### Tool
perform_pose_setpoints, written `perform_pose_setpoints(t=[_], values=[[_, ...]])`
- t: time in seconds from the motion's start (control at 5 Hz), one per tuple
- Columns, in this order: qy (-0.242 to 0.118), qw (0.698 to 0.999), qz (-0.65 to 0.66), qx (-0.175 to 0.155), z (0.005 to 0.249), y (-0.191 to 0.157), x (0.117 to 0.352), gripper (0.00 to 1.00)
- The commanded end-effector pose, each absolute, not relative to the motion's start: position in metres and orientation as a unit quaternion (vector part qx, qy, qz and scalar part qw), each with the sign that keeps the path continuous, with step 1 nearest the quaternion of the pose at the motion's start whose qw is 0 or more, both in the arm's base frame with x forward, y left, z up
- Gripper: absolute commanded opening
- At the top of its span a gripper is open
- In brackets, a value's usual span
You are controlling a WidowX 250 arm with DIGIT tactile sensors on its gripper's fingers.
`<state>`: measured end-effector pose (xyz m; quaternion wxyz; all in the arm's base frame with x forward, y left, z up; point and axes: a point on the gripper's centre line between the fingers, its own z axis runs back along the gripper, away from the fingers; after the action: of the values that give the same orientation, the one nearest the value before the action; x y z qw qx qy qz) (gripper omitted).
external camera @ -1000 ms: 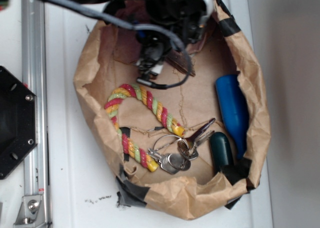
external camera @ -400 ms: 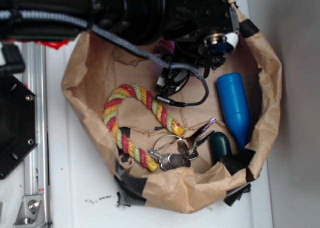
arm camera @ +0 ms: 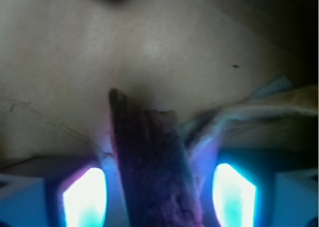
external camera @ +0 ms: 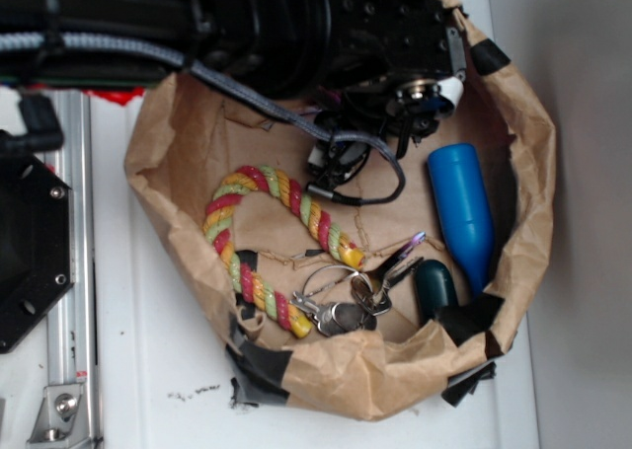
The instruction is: Grab the wood chip.
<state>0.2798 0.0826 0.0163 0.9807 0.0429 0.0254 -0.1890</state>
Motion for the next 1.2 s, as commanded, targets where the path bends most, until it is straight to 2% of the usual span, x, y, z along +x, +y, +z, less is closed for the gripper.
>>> perform_pose_setpoints(t=[0.0, 0.2, 0.4, 0.6, 0.8, 1.0], values=[[0.017, 0.977, -0.204, 0.056, 0.026, 0.068, 0.282, 0.0], [0.02, 0.979, -0.195, 0.051, 0.027, 0.073, 0.282, 0.0], [-0.007, 0.987, -0.16, 0.024, 0.078, 0.058, 0.277, 0.0], [0.009, 0.994, -0.106, -0.02, 0.13, 0.032, 0.279, 0.0], [0.01, 0.997, -0.075, -0.021, 0.18, 0.016, 0.277, 0.0], [0.006, 0.998, -0.066, -0.024, 0.186, 0.013, 0.277, 0.0]])
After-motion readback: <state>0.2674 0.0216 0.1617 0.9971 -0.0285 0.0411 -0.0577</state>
